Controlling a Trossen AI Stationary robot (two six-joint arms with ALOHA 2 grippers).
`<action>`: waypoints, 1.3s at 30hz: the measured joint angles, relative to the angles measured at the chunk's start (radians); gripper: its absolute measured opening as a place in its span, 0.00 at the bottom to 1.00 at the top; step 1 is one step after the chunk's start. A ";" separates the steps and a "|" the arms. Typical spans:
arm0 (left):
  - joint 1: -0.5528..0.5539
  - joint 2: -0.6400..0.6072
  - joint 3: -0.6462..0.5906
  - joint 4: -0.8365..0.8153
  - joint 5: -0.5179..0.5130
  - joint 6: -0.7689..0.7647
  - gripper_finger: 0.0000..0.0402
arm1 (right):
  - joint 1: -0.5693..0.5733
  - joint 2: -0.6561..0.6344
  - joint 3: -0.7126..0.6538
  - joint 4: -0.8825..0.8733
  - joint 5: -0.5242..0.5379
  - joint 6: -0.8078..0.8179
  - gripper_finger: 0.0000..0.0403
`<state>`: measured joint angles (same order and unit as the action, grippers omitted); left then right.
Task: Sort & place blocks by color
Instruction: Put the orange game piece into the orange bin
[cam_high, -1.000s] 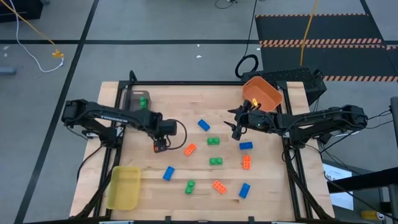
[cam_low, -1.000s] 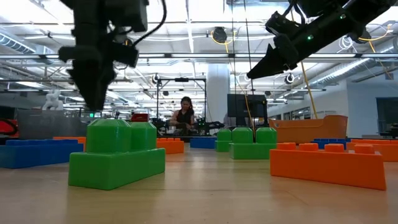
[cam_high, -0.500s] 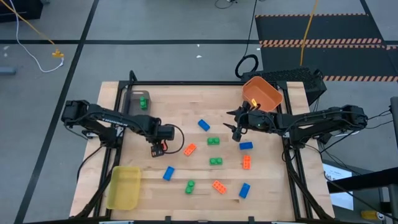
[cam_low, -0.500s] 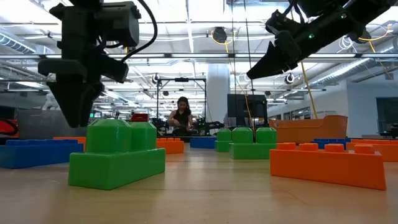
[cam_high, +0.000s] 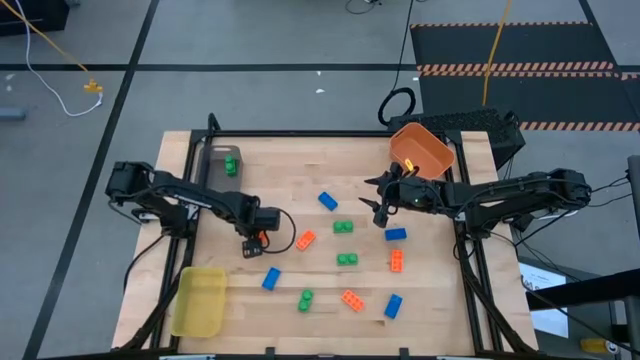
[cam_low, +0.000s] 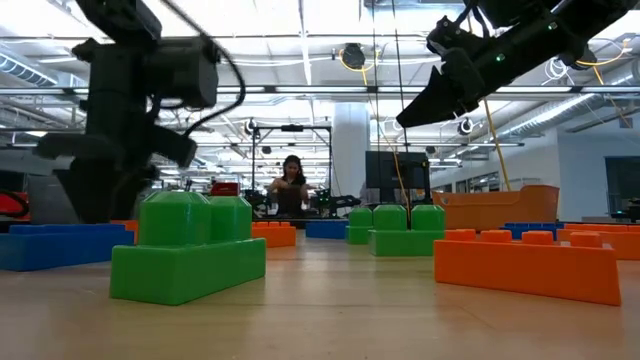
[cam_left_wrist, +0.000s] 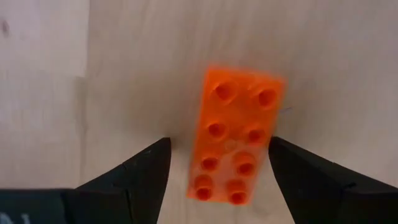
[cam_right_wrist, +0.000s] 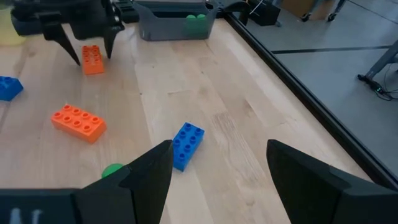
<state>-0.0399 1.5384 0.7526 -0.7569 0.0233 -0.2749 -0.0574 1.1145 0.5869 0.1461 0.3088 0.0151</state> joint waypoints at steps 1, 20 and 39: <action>0.002 0.011 -0.002 0.011 0.000 0.004 0.68 | 0.000 0.000 0.000 0.000 0.000 0.000 0.62; 0.051 0.043 0.091 0.119 -0.021 0.066 0.35 | 0.000 0.000 0.000 0.007 -0.081 -0.047 0.62; 0.211 0.039 0.566 0.291 0.337 0.110 0.35 | 0.103 0.001 0.040 0.314 -0.259 -0.416 0.62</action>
<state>0.1716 1.5772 1.3182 -0.4664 0.3600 -0.1651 0.0460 1.1152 0.6270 0.4605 0.0495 -0.4009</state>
